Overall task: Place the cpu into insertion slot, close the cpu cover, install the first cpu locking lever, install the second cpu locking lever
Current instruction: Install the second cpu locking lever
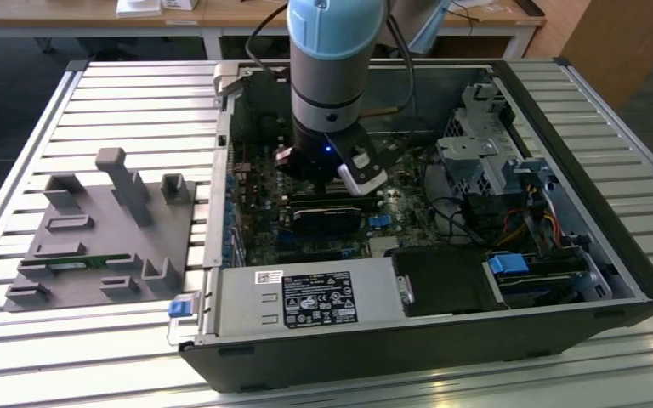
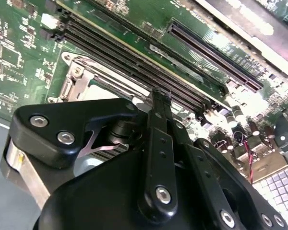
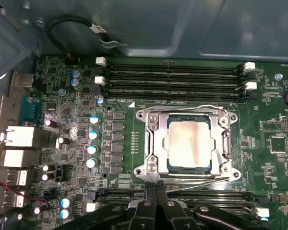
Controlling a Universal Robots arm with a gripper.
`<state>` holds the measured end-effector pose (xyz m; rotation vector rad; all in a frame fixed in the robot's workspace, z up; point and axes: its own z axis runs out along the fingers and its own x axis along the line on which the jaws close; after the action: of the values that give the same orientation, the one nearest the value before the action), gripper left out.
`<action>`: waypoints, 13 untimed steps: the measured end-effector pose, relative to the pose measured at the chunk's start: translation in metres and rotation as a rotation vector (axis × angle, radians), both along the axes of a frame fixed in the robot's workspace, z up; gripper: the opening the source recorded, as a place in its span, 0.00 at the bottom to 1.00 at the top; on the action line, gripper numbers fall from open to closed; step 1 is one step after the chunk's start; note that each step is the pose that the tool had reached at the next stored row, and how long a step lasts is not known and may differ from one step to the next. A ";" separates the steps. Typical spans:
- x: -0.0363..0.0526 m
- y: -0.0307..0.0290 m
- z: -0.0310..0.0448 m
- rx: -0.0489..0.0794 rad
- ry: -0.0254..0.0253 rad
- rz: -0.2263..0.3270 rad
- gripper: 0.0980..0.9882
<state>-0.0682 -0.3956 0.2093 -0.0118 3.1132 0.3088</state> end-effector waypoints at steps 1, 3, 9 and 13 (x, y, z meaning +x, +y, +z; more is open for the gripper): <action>-0.0001 0.0000 -0.0008 0.000 0.0001 0.000 0.01; -0.0003 -0.0001 -0.0027 0.000 0.0002 0.000 0.01; -0.0015 -0.0004 -0.0066 0.000 0.0003 0.000 0.01; -0.0021 -0.0028 -0.0073 0.005 0.0003 0.000 0.01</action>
<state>-0.0703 -0.3984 0.2021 -0.0119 3.1127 0.3160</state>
